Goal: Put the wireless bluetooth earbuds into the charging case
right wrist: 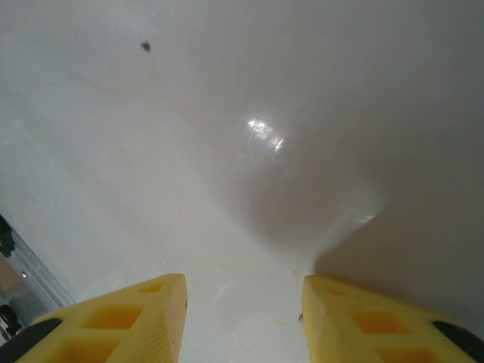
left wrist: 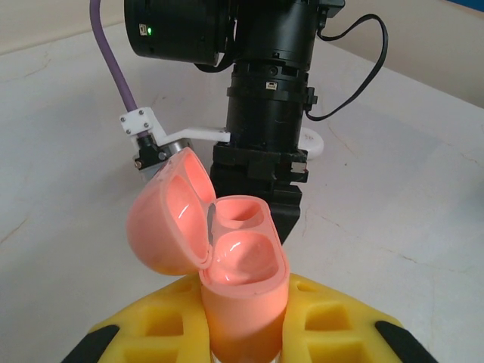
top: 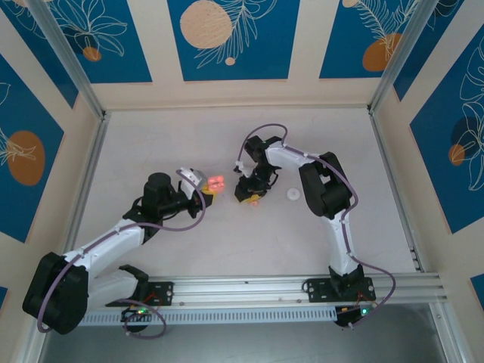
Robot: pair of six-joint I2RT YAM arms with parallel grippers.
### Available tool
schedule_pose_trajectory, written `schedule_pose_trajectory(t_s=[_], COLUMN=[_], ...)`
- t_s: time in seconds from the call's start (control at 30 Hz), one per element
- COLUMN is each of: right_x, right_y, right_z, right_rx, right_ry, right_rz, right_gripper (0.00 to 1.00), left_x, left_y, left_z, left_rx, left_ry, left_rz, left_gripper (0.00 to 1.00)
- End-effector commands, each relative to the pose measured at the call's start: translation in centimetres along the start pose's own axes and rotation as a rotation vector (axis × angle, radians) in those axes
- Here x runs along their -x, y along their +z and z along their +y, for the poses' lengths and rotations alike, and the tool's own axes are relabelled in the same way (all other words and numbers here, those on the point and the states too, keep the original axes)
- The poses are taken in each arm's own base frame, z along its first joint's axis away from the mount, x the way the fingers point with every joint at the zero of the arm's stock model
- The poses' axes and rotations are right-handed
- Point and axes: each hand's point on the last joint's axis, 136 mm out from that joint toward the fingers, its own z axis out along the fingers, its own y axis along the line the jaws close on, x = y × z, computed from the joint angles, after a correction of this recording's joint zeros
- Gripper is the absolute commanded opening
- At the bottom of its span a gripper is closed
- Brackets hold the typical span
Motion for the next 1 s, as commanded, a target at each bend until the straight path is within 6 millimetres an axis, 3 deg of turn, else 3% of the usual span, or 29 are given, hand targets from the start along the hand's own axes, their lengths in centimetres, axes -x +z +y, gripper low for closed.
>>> schedule_pose_trajectory(t_s=[0.0, 0.2, 0.4, 0.5, 0.67, 0.87, 0.97], right_x=[-1.5, -3.7, -4.4, -4.1, -5.0, -7.7, -7.9], right_y=[0.2, -0.1, -2.7, -4.6, -6.6, -4.8, -3.6], right_z=[1.3, 2.0, 3.1, 3.6, 3.1, 1.9, 1.1], right_rx=[0.038, 0.018, -0.010, -0.020, -0.012, 0.007, -0.002], right_ry=[-0.043, -0.082, -0.076, 0.022, 0.335, 0.523, 0.537], right_rz=[0.063, 0.106, 0.058, -0.009, -0.104, -0.090, -0.082], right_gripper=[0.43, 0.41, 0.42, 0.43, 0.46, 0.46, 0.49], left_x=[1.4, 1.4, 1.4, 1.4, 1.3, 1.2, 1.2], left_y=[-0.6, -0.9, -1.0, -1.0, -1.0, -0.7, -0.6], left_z=[0.2, 0.1, 0.0, 0.0, -0.1, -0.1, -0.2], left_rx=[0.011, 0.015, 0.010, 0.009, 0.006, -0.006, -0.012], left_ry=[0.021, 0.024, 0.021, 0.020, 0.020, 0.019, 0.020], left_rz=[-0.030, -0.029, -0.029, -0.030, -0.033, -0.031, -0.032], left_gripper=[0.13, 0.13, 0.13, 0.13, 0.13, 0.13, 0.13])
